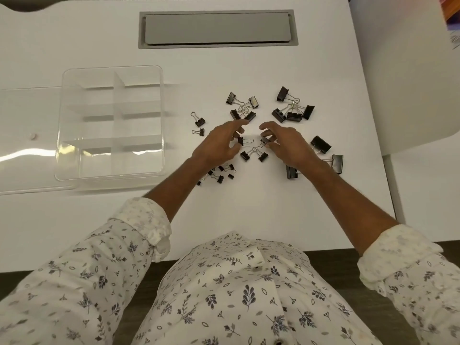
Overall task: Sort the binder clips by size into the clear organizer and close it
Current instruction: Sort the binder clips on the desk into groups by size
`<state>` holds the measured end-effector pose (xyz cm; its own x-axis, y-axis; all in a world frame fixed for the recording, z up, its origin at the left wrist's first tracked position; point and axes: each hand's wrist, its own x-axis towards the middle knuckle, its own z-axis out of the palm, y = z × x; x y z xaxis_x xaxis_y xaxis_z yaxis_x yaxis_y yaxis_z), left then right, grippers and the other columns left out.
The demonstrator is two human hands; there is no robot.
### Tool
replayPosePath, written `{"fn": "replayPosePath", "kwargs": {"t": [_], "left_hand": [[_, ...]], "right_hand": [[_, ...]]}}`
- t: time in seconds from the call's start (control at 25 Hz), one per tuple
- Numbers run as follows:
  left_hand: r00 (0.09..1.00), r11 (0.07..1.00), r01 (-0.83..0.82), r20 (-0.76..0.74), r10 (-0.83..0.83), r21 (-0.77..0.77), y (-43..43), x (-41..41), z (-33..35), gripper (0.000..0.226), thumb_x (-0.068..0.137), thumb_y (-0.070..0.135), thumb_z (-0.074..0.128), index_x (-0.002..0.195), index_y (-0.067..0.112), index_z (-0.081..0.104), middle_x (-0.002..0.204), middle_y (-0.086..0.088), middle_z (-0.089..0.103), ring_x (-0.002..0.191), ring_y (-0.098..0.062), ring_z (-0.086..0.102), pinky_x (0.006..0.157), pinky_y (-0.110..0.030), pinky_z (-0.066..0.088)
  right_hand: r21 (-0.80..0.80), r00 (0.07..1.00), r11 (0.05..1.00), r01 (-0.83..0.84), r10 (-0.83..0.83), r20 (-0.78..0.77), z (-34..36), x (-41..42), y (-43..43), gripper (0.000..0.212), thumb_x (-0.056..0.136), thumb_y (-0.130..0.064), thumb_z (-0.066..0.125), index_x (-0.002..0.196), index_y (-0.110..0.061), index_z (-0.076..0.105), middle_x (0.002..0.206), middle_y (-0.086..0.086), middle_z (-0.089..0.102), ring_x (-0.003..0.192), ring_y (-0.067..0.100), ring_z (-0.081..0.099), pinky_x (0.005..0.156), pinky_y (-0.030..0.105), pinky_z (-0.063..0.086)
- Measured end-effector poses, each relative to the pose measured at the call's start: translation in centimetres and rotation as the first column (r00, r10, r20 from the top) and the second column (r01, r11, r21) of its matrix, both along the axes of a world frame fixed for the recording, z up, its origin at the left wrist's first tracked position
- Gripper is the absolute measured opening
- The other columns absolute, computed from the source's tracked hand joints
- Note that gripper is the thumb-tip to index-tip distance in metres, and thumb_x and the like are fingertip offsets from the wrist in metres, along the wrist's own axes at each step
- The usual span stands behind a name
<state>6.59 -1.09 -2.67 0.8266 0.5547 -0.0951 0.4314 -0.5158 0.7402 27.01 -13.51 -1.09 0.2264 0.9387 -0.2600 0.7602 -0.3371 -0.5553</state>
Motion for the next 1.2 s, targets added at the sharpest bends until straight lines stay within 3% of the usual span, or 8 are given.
{"fn": "replayPosePath", "kwargs": {"t": [0.44,0.6,0.72,0.84,0.96,1.2], "left_hand": [[1.0,1.0,-0.004,0.007,0.004,0.005,-0.7,-0.3,-0.3,0.064,0.092,0.006,0.064,0.15,0.022,0.042,0.135,-0.001,0.058,0.12,-0.013,0.057,0.105,-0.033,0.049],[0.972,0.969,-0.231,0.056,0.226,0.09,-0.1,-2.0,-0.6,0.058,0.092,0.005,0.061,0.147,0.017,0.048,0.132,-0.002,0.06,0.124,-0.017,0.053,0.108,-0.034,0.043],[0.912,0.903,-0.41,0.07,0.404,0.132,0.5,-3.6,-0.8,0.056,0.09,0.006,0.06,0.144,0.017,0.049,0.131,-0.002,0.061,0.126,-0.02,0.048,0.107,-0.03,0.039],[0.878,0.864,-0.477,0.035,0.478,0.16,1.9,-4.4,-0.9,0.047,0.095,0.011,0.058,0.141,0.012,0.052,0.135,-0.007,0.059,0.13,-0.024,0.045,0.106,-0.026,0.036],[0.857,0.854,-0.491,-0.081,0.509,0.171,3.7,-4.2,-0.7,0.04,0.099,0.022,0.058,0.136,0.007,0.059,0.138,-0.011,0.056,0.132,-0.028,0.045,0.109,-0.036,0.041],[0.833,0.837,-0.514,-0.124,0.539,0.188,4.6,-3.4,0.1,0.027,0.092,0.032,0.071,0.107,0.009,0.07,0.118,-0.003,0.063,0.105,-0.02,0.06,0.084,-0.038,0.052]], "right_hand": [[0.018,0.995,1.0,0.015,-0.017,0.093,0.1,-0.8,-0.6,0.054,0.095,-0.02,0.065,0.141,-0.035,0.042,0.134,-0.015,0.061,0.111,0.011,0.062,0.087,0.037,0.051],[0.079,0.993,0.997,0.025,-0.033,0.112,-0.2,-1.3,-0.3,0.046,0.097,-0.02,0.06,0.14,-0.031,0.047,0.137,-0.011,0.059,0.121,0.014,0.056,0.096,0.043,0.05],[0.137,0.993,0.99,0.035,-0.049,0.103,0.0,-2.6,0.2,0.042,0.097,-0.017,0.058,0.138,-0.028,0.053,0.134,-0.007,0.06,0.121,0.016,0.054,0.096,0.041,0.049],[0.204,0.994,0.979,-0.005,-0.018,0.107,0.4,-4.3,0.8,0.04,0.097,-0.015,0.058,0.136,-0.024,0.056,0.129,-0.004,0.062,0.121,0.017,0.054,0.092,0.037,0.049],[0.181,0.998,0.983,-0.025,0.013,0.064,0.4,-5.5,1.7,0.04,0.097,-0.013,0.057,0.136,-0.024,0.056,0.131,-0.005,0.061,0.123,0.016,0.053,0.094,0.036,0.047],[0.179,0.998,0.983,-0.037,0.025,0.065,-0.1,-6.5,2.2,0.036,0.098,-0.015,0.056,0.133,-0.025,0.058,0.128,-0.006,0.063,0.119,0.016,0.055,0.091,0.035,0.048]]}}
